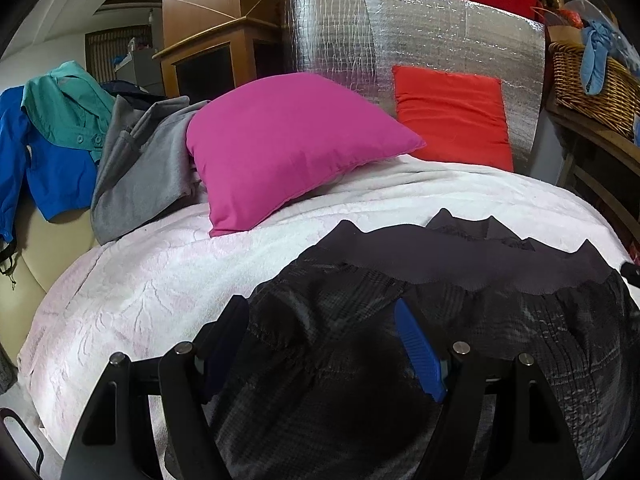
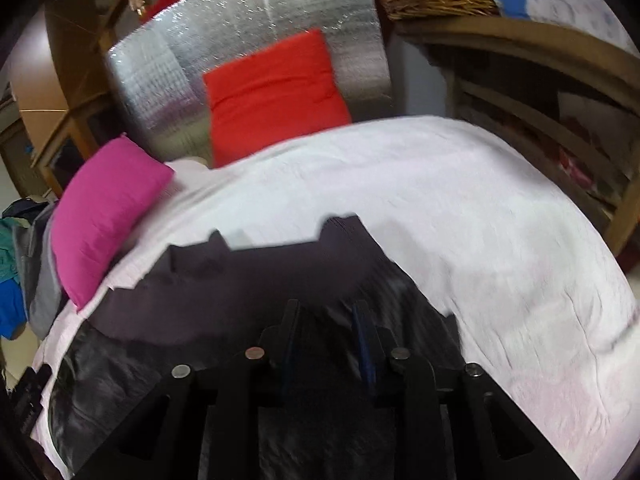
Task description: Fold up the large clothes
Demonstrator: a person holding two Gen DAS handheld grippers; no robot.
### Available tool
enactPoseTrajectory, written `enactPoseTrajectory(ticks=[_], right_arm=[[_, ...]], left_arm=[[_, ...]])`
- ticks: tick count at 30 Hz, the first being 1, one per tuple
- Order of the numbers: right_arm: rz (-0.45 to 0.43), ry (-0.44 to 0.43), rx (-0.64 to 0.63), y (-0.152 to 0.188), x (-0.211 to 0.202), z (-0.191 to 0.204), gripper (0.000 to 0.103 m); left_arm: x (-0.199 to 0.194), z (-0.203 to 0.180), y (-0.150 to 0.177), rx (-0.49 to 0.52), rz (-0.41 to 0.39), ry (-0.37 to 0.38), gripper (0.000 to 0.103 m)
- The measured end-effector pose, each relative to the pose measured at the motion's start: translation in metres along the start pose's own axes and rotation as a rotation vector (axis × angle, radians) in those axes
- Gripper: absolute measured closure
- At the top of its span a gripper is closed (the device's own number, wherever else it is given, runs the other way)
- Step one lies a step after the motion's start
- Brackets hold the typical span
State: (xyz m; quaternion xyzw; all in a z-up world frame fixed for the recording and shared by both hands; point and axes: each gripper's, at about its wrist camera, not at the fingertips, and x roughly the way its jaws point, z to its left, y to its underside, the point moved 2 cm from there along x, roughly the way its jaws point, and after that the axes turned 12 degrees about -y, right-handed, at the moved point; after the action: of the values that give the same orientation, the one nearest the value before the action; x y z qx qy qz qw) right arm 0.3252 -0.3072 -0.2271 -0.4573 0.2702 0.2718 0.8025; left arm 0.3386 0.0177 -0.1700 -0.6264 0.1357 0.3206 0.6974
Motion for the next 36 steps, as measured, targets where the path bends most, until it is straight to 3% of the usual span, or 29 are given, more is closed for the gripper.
enactPoseTrajectory(ticks=[6,9,14,17,22,25,29,33,36], right_arm=[[0.118,0.046,0.081,-0.006,0.056,-0.009,0.074],[0.149,0.031,0.138,-0.002,0.074,-0.025,0.068],[0.137,0.015,0.147,-0.004,0.070,-0.022,0.064],[0.108,-0.017,0.117,-0.007,0.058,-0.007,0.053],[0.057,-0.105,0.007,-0.007,0.045,0.037,0.053],[0.137,-0.122,-0.039,0.006,0.066,0.056,0.053],[0.238,-0.076,-0.050,0.024,0.092,0.060,0.053],[0.183,-0.146,-0.001,0.013,0.070,0.054,0.053],[0.100,-0.112,0.043,-0.001,0.046,0.032,0.053]], left_arm=[[0.002,-0.002,0.000,0.000,0.006,-0.002,0.027],[0.004,-0.001,0.000,-0.002,0.011,-0.003,0.027],[0.004,-0.002,0.000,-0.002,0.013,-0.001,0.027],[0.004,-0.001,0.000,-0.008,0.016,0.001,0.027],[0.003,0.000,0.001,-0.005,0.017,-0.001,0.027],[0.004,0.001,0.001,-0.003,0.019,-0.003,0.027],[0.006,0.005,0.001,-0.005,0.029,-0.003,0.027],[0.019,0.023,-0.003,-0.034,0.071,-0.008,0.027],[0.041,0.052,-0.007,-0.107,0.145,-0.022,0.027]])
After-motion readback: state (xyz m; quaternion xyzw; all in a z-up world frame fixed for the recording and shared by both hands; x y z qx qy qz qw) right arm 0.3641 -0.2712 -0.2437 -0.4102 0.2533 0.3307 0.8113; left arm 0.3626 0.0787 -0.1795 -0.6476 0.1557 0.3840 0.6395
